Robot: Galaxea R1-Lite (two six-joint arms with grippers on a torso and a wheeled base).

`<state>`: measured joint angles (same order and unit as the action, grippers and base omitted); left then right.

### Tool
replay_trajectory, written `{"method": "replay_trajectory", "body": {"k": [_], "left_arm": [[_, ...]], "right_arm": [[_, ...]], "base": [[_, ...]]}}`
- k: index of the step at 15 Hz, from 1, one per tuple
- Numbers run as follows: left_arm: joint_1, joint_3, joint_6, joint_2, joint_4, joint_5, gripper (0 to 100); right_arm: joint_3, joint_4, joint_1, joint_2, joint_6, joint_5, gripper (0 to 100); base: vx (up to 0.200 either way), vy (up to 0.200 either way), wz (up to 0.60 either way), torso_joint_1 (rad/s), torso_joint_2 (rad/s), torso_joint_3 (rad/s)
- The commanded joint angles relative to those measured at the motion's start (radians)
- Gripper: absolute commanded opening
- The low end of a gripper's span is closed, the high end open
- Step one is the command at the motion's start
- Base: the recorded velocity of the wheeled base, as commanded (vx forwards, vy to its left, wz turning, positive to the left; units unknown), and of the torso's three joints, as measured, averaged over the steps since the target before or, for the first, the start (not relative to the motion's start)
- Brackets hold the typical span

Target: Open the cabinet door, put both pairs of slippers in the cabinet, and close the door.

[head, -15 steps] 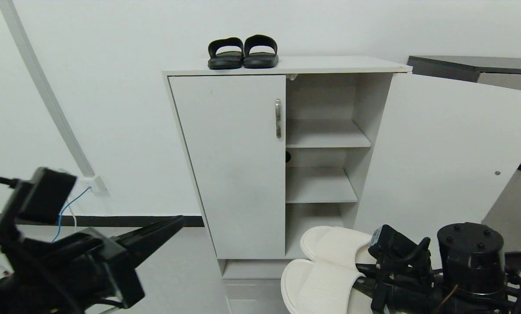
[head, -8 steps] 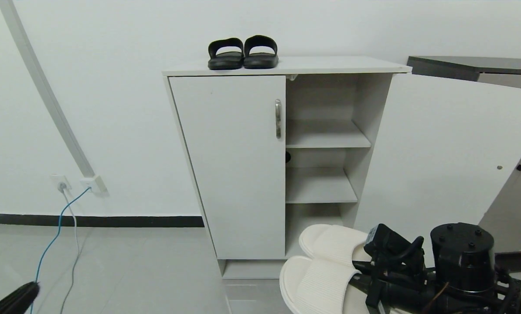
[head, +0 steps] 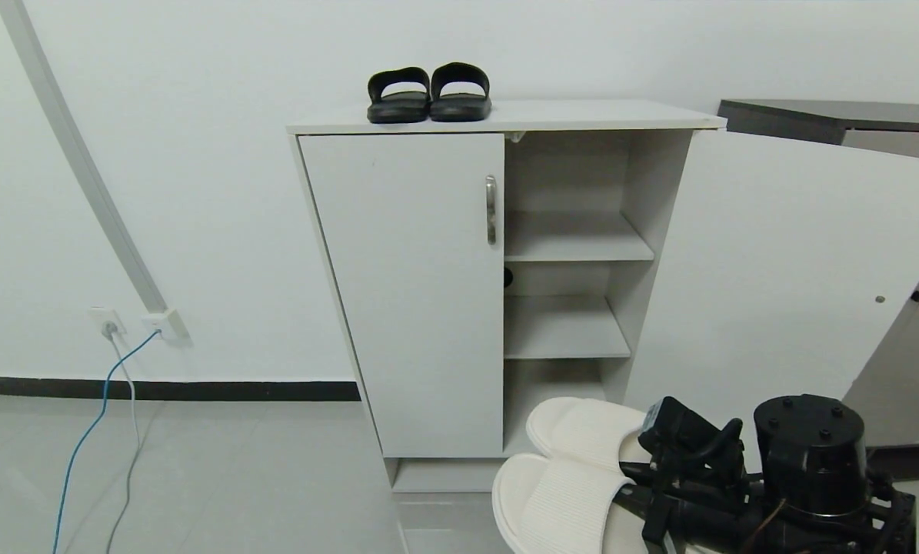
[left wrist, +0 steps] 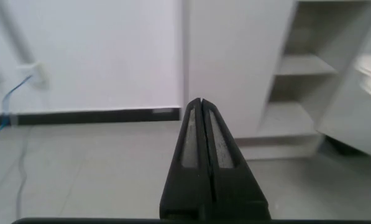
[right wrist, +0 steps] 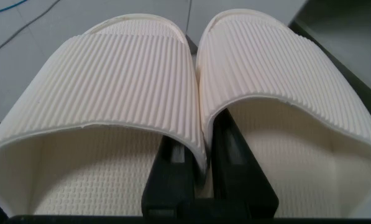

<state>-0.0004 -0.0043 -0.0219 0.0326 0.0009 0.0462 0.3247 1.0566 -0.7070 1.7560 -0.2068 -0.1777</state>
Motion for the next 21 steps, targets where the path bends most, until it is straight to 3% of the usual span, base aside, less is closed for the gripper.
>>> {"method": "replay_trajectory", "body": {"k": [1,4,7,10,13,16,21], "left_arm": [[0.003,0.003,-0.013,-0.033,0.001,0.001,0],[0.003,0.003,-0.003,-0.033,0.001,-0.003,0],[0.003,0.003,-0.003,-0.033,0.001,-0.002,0],[0.003,0.003,-0.001,-0.033,0.001,-0.003,0],[0.003,0.003,-0.001,-0.033,0.001,-0.002,0],[0.003,0.003,-0.001,-0.033,0.001,-0.003,0],[0.003,0.003,0.0,-0.033,0.001,-0.003,0]], "right_arm": [[0.005,0.0,0.0,0.004,0.001,0.001,0],[0.04,0.0,-0.015,0.027,0.072,0.122,0],[0.159,0.0,-0.134,0.134,0.27,0.402,0],[0.317,0.0,-0.175,0.263,0.317,0.616,0],[0.436,-0.003,-0.173,0.359,0.368,0.701,0],[0.531,-0.003,-0.158,0.444,0.382,0.888,0],[0.57,-0.001,-0.117,0.468,0.414,0.932,0]], "base": [[0.0,0.0,0.0,0.0,0.0,0.0],[0.0,0.0,0.0,0.0,0.0,0.0],[0.0,0.0,0.0,0.0,0.0,0.0],[0.0,0.0,0.0,0.0,0.0,0.0],[0.0,0.0,0.0,0.0,0.0,0.0],[0.0,0.0,0.0,0.0,0.0,0.0],[0.0,-0.08,0.0,0.002,0.0,0.001]]}}
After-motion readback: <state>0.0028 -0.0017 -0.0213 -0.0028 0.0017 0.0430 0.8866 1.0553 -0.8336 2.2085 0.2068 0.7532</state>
